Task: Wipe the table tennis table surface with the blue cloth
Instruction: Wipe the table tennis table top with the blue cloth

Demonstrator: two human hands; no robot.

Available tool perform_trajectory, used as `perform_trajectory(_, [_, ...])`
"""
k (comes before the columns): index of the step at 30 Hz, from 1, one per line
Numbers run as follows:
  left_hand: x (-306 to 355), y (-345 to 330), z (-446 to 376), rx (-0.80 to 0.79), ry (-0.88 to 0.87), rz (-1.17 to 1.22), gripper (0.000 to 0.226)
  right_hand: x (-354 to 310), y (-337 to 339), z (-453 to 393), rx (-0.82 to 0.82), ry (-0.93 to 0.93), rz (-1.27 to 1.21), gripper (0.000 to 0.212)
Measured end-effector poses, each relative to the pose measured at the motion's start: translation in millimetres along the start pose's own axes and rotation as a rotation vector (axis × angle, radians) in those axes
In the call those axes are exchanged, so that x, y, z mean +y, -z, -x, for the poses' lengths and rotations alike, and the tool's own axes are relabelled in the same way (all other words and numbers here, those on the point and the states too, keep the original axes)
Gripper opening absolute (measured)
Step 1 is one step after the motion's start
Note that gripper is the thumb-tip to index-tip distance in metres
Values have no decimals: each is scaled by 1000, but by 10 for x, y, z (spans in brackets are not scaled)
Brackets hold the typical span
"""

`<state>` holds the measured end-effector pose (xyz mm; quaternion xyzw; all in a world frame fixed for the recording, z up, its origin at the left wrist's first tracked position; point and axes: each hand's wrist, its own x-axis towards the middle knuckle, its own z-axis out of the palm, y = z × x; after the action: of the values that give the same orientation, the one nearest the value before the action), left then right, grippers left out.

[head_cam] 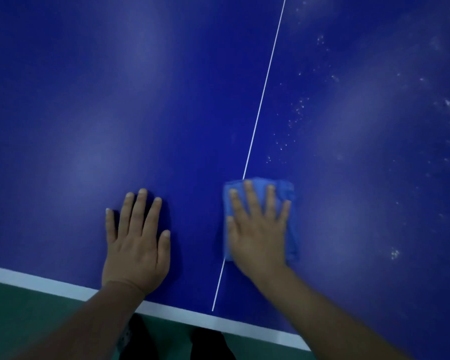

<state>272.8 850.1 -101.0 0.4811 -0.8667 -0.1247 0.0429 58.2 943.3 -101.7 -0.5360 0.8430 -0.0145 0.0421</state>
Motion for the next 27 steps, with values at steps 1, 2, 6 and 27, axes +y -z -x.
perform_trajectory(1, [-2,-4,-1,6,6,3,63,-216,-6,-150,2,103,-42,55])
perform_trajectory(2, [-5,-8,1,8,10,4,63,-363,-15,-333,-4,200,-66,55])
perform_trajectory(6, [-16,-15,-20,-9,8,5,61,58,-10,-1304,41,187,11,55])
perform_trajectory(27, [12,-14,-37,-56,20,-11,62,2091,313,-1303,42,-663,-75,57])
